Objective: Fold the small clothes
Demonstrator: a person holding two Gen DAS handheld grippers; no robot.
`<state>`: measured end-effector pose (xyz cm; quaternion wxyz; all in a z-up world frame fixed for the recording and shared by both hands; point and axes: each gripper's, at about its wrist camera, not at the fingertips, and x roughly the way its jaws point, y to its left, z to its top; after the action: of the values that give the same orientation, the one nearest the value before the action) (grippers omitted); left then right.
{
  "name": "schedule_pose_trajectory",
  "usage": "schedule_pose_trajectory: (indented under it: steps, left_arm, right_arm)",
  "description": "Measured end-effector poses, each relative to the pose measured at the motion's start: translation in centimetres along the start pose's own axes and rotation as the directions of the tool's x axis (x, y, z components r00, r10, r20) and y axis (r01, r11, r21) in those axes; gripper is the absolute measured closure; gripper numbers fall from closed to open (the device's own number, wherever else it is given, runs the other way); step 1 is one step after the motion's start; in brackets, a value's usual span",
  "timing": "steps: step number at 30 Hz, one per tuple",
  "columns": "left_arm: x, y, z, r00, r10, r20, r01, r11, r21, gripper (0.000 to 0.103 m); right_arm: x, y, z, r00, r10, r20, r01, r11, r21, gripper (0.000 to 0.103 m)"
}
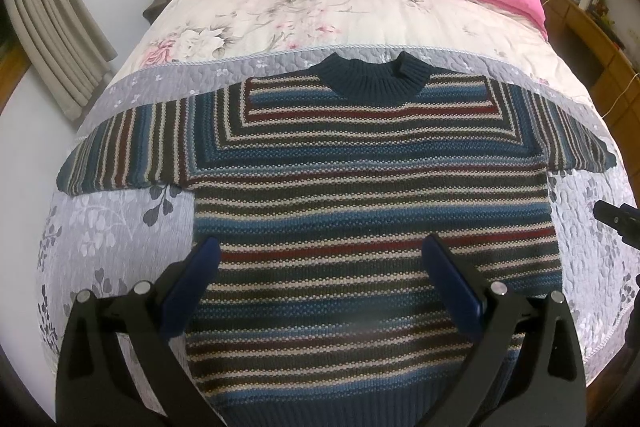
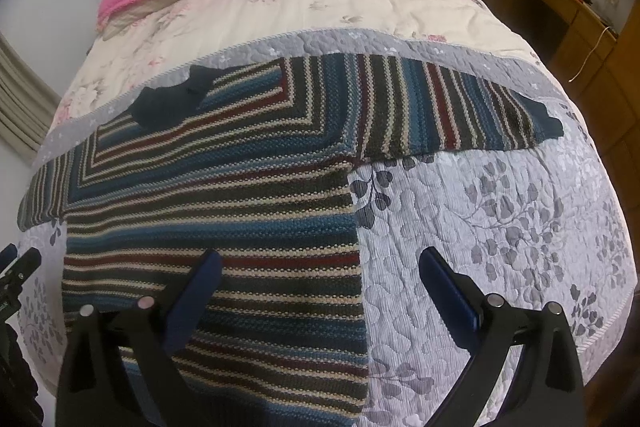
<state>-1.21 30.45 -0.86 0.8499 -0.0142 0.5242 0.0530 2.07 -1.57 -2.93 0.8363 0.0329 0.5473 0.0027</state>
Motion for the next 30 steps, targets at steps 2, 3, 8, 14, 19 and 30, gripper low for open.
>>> schedule_pose_trajectory:
  steps: [2,3,8,14,19,30]
  left_arm:
    - [0.0,0.0,-0.1,1.000,0.000,-0.001,0.000,1.000,0.000,0.003]
    - [0.0,0.0,0.0,1.000,0.000,-0.001,0.000,1.000,0.001,0.003]
    - [0.3,-0.3,0.0,1.000,-0.001,-0.005,0.001,1.000,0.003,0.003]
    - [0.6,-0.8,0.1,1.000,-0.003,-0.005,0.003,1.000,0.008,0.003]
    - [0.9,-1.2,0.1,1.000,-0.003,-0.004,0.003,1.000,0.016,0.003]
    - [3.1,-4.5,1.7,0.999,-0.033,-0.004,0.033,0.999,0.029,0.003]
  right_arm:
    - [0.0,0.0,0.0,1.000,0.000,0.000,0.000,1.000,0.000,0.004]
    - [0.0,0.0,0.0,1.000,0.000,0.000,0.000,1.000,0.000,0.004]
    - [0.4,-0.4,-0.1,1.000,0.001,-0.004,-0.001,1.000,0.007,0.004]
    - [0.6,-0.8,0.1,1.000,0.000,-0.007,0.000,1.000,0.011,0.004]
    - [0.8,-1.2,0.3,1.000,0.002,-0.007,-0.002,1.000,0.012,0.004]
    - [3.8,-9.6,3.0,0.999,0.041,-0.008,-0.039,0.989,0.140,0.004]
